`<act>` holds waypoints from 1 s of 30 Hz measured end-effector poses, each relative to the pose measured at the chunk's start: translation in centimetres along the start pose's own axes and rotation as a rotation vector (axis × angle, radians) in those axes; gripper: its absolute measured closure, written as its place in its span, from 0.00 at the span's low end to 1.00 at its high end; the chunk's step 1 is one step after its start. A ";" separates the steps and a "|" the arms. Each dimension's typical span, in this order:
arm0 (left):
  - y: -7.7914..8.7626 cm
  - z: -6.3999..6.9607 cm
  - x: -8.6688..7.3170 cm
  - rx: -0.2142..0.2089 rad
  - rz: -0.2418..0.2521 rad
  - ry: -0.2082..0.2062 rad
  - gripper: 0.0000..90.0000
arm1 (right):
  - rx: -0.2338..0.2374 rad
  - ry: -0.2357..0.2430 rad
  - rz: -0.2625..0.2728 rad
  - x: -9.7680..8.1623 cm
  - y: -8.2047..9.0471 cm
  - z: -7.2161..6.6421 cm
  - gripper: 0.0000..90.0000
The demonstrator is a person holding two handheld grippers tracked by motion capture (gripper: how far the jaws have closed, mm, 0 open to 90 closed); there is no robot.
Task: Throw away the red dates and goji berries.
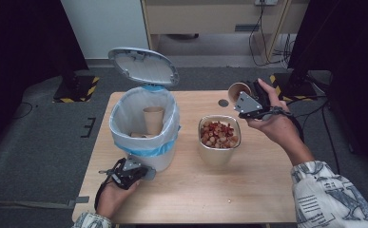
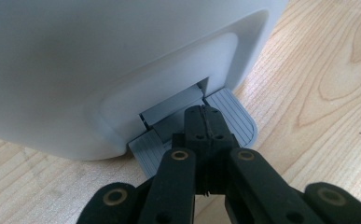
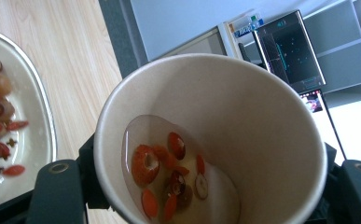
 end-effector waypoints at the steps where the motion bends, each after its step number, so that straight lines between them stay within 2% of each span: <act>1: 0.0 0.0 0.0 0.000 0.000 -0.001 1.00 | -0.005 0.016 -0.009 0.0 0.0 0.0 0.31; 10: 0.0 0.0 0.0 0.001 0.000 0.000 1.00 | -0.011 0.075 -0.018 0.1 0.4 -0.3 0.31; 13: 0.0 0.0 0.0 0.000 0.000 0.000 1.00 | -0.012 0.116 -0.026 0.3 0.3 -0.6 0.31; 21: 0.0 0.0 0.0 0.000 0.001 0.000 1.00 | -0.015 0.166 -0.038 0.5 0.1 -0.7 0.31; 29: 0.0 0.0 0.0 0.000 0.000 0.002 1.00 | -0.044 0.284 -0.063 0.8 0.5 -1.1 0.31; 30: 0.0 0.0 0.0 0.000 0.000 0.001 1.00 | -0.043 0.286 -0.063 0.8 0.5 -1.2 0.31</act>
Point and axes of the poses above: each handheld gripper's, and its own axes: y roughly backward along the jaws, x roughly out of its top, z roughly to its right, the point moved 6 cm from there along -y, roughly forward along the jaws, and after that the axes turned 2 degrees about -x, right-handed, at the moved point
